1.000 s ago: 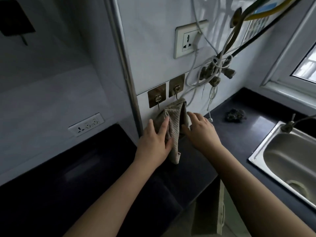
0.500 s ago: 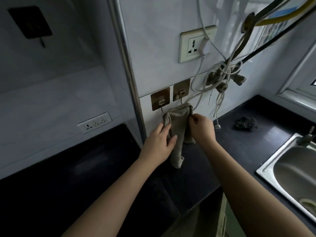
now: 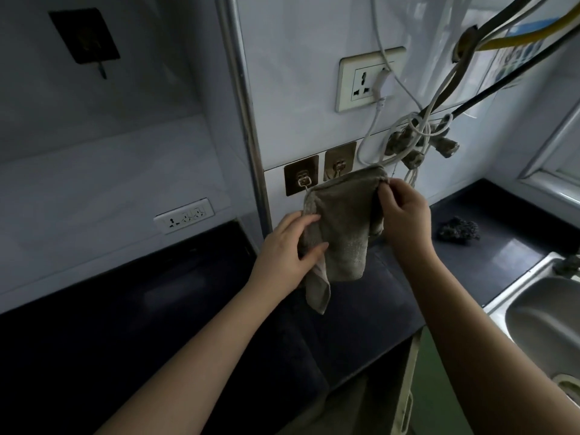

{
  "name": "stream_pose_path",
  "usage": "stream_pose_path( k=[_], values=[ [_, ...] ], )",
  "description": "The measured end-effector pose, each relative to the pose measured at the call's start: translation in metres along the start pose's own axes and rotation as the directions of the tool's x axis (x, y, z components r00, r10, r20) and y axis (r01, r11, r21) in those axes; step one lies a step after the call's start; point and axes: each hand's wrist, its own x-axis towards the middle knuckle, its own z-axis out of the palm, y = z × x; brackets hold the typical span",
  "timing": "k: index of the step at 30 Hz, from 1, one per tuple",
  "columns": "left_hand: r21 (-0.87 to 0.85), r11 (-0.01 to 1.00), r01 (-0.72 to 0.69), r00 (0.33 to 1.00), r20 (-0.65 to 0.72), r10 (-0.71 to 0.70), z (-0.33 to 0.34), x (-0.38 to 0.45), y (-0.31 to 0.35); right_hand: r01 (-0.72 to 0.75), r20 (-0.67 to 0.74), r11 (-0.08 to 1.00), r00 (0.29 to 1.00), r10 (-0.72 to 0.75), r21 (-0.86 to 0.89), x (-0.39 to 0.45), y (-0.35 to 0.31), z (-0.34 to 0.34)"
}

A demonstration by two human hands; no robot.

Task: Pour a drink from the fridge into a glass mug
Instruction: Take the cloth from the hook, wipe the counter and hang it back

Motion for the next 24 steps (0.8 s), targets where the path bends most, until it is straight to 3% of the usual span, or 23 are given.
stream_pose_path(
  k=[4,10,14,20,24],
  values=[
    [-0.026,1.0,-0.007,0.999,-0.037,0.006,-0.012,-0.003,0.003,0.069,0.013,0.997,0.998,-0.069,0.024,-0.01,-0.007,0.004],
    [0.037,0.999,-0.024,0.999,0.031,0.023,-0.02,-0.009,0.002,0.152,-0.002,0.98,0.988,-0.153,-0.128,-0.024,-0.006,0.014],
    [0.057,0.998,-0.021,0.998,0.061,0.018,-0.025,-0.022,-0.005,0.197,-0.044,0.971,0.978,-0.204,-0.134,-0.044,-0.007,0.021],
    [0.012,1.0,-0.006,0.991,0.132,0.005,-0.035,-0.026,-0.008,0.116,-0.063,0.986,0.99,-0.125,-0.123,-0.077,-0.014,0.032],
    [0.009,0.998,0.068,0.981,0.181,-0.069,-0.035,-0.014,-0.006,-0.032,-0.073,0.997,0.997,0.027,-0.069,-0.076,-0.02,0.033]
  ],
)
